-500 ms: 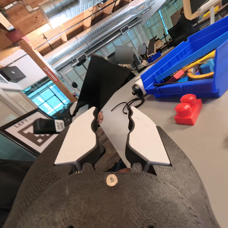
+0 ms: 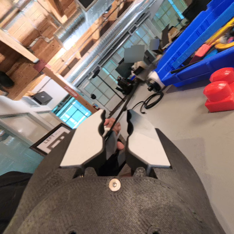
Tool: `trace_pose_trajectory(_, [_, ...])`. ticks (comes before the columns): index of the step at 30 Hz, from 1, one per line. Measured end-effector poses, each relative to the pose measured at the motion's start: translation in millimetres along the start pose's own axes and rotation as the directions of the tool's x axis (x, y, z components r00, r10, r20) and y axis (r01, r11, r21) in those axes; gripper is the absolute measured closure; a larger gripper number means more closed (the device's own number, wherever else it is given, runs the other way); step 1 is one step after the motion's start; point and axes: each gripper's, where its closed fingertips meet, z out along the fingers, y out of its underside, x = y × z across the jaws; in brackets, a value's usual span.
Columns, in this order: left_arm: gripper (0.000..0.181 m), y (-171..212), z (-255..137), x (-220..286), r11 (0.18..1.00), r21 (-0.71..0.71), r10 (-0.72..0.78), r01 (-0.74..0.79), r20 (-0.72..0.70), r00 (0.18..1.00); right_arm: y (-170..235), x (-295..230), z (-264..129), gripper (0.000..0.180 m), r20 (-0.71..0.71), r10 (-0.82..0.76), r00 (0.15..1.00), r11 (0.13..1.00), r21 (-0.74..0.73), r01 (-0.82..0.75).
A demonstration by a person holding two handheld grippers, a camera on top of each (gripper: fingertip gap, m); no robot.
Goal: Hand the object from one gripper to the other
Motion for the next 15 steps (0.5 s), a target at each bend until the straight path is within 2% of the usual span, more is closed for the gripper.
trace_pose_trajectory(1, [0.179,-2,1,2,1.0,0.008,-0.021,0.021,-0.001,1.0,-1,5,-2,0.163,-0.037,-0.031,0.999,1.0,0.002,0.031])
trace_pose_trajectory(2, [0.173,-3,1,3,0.999,0.017,-0.049,0.049,-0.018,0.999,-1,9,-3,0.171,-0.065,-0.067,0.996,0.998,-0.004,0.067])
trace_pose_trajectory(6, [0.15,0,-5,16,0.978,0.022,-0.199,0.207,-0.194,0.961,-12,10,-9,0.173,-0.095,-0.163,0.982,0.986,0.019,0.166])
trace_pose_trajectory(9, [0.133,5,-17,23,0.923,-0.023,-0.367,0.385,-0.356,0.859,-19,7,-14,0.174,-0.106,-0.236,0.966,0.971,0.015,0.239])
trace_pose_trajectory(12, [0.13,9,-31,17,0.868,-0.054,-0.467,0.494,-0.426,0.774,-25,1,-19,0.177,-0.109,-0.311,0.944,0.95,0.002,0.313])
trace_pose_trajectory(15, [0.131,4,-41,-9,0.714,-0.036,-0.639,0.699,-0.442,0.63,-22,-1,-20,0.179,-0.134,-0.436,0.89,0.9,-0.058,0.432])
